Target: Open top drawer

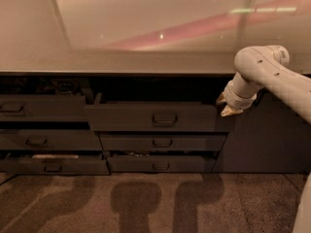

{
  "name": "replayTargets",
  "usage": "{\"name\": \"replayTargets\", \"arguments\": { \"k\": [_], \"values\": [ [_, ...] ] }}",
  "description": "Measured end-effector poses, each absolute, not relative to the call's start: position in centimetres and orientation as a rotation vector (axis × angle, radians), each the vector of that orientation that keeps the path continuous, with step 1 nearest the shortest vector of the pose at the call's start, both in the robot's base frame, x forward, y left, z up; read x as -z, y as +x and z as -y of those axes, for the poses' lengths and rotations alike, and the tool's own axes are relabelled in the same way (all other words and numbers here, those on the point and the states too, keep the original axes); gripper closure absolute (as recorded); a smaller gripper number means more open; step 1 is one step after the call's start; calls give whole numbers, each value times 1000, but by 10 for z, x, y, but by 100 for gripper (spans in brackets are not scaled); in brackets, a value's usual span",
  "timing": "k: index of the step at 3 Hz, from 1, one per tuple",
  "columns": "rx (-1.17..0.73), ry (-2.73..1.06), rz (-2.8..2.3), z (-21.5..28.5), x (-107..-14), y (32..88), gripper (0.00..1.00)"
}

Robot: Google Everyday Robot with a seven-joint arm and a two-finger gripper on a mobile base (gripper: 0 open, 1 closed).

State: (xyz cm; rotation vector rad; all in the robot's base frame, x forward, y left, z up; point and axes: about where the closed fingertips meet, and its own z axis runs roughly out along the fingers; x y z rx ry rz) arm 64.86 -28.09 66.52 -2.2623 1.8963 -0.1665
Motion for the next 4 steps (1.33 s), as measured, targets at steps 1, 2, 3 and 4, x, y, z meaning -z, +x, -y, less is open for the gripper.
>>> {"name": "replayTargets", "arguments": {
  "k": [1,2,3,4],
  "values": [
    [166,-2266,-1890,282,-663,642,100],
    [166,-2266,-1890,282,-665,642,100],
    [168,-2270,-1883,283,-662,635,100],
    [168,-2270,-1883,284,-665,635,100]
  ]
}}
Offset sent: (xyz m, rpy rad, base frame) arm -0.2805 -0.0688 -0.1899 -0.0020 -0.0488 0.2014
